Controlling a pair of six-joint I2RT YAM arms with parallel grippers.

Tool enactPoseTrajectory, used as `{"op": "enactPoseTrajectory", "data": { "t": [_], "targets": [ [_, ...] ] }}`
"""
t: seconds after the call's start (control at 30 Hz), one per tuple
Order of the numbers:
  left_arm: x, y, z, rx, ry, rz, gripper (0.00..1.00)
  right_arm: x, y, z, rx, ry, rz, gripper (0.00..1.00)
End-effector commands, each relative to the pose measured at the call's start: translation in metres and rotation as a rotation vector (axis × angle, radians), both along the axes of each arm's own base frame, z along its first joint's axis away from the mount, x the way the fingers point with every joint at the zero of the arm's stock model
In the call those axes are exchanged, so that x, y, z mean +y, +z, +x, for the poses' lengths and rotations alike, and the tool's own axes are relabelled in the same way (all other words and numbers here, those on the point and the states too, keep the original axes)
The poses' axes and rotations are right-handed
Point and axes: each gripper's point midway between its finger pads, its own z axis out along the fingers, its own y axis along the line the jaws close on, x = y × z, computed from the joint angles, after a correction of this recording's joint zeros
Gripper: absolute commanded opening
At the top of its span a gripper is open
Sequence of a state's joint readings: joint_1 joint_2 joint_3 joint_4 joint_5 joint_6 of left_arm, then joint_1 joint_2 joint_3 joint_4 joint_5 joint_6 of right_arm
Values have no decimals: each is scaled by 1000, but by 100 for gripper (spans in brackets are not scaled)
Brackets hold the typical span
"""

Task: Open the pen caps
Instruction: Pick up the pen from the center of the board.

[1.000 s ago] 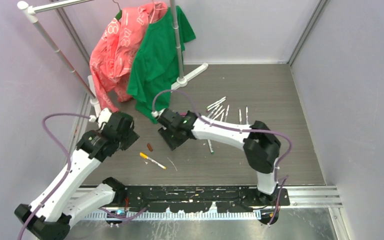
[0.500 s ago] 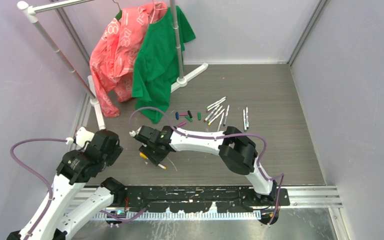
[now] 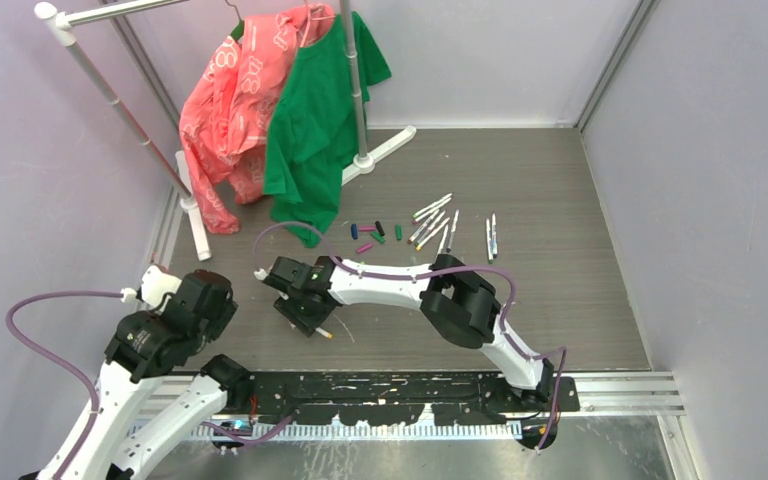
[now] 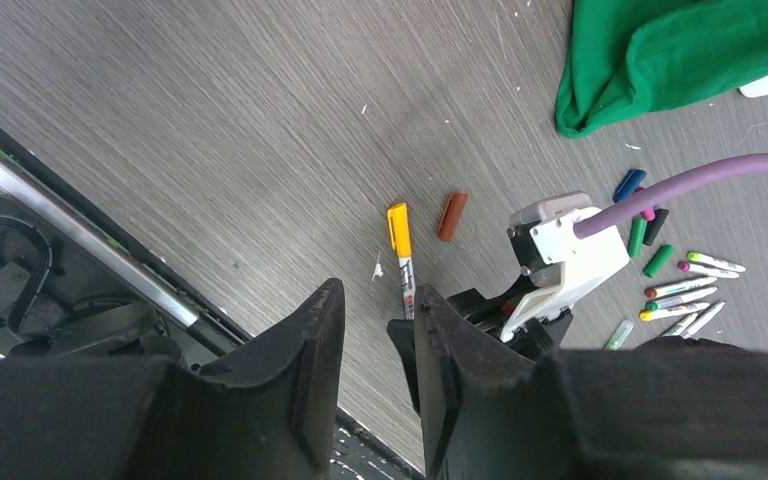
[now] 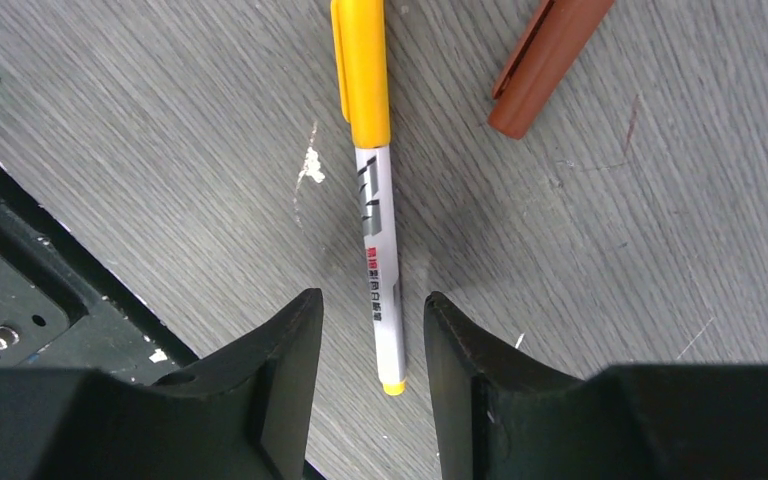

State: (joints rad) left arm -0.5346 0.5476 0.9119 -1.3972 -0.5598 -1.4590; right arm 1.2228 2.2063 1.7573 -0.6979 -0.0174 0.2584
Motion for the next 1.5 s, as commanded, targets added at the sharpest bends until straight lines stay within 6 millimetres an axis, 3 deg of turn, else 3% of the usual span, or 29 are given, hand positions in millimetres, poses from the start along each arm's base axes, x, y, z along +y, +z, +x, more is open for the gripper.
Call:
{"op": "enactPoseTrajectory", "data": {
  "t": [0.0, 0.2, 0.27, 0.37, 0.43, 0.63, 0.77, 1.0, 1.23, 1.47],
  "targets": [
    [10, 3, -1, -26, 38, 28, 33, 7, 6, 2, -26, 25, 7, 46],
    [13, -1, -5, -32, 59, 15, 33, -13, -21, 3, -41, 12, -76, 35],
    [14, -2, -6, -36, 65, 9, 33, -18, -26, 2, -39, 10, -91, 27],
    [14, -4, -6, -37, 75, 1, 33, -27, -31, 0, -38, 12, -114, 7],
    [13, -5, -5, -35, 78, -5, 33, -31, -28, 0, -44, 9, -111, 1],
    [-12, -12, 11, -29, 26, -71, 34, -32, 11, 2, -48, -32, -2, 1],
    [-47, -13, 34, -74, -67, -177, 35, -32, 51, 3, -14, -75, 119, 1],
    [-95, -26, 61, -111, -177, -331, 37, -43, 95, 7, 73, -144, 267, 1],
    [-122, -30, 78, -97, -231, -387, 37, -47, 111, 3, 147, -146, 327, 1],
    [-129, -27, 89, -125, -240, -400, 38, -48, 113, 2, 183, -139, 344, 1]
  ]
}}
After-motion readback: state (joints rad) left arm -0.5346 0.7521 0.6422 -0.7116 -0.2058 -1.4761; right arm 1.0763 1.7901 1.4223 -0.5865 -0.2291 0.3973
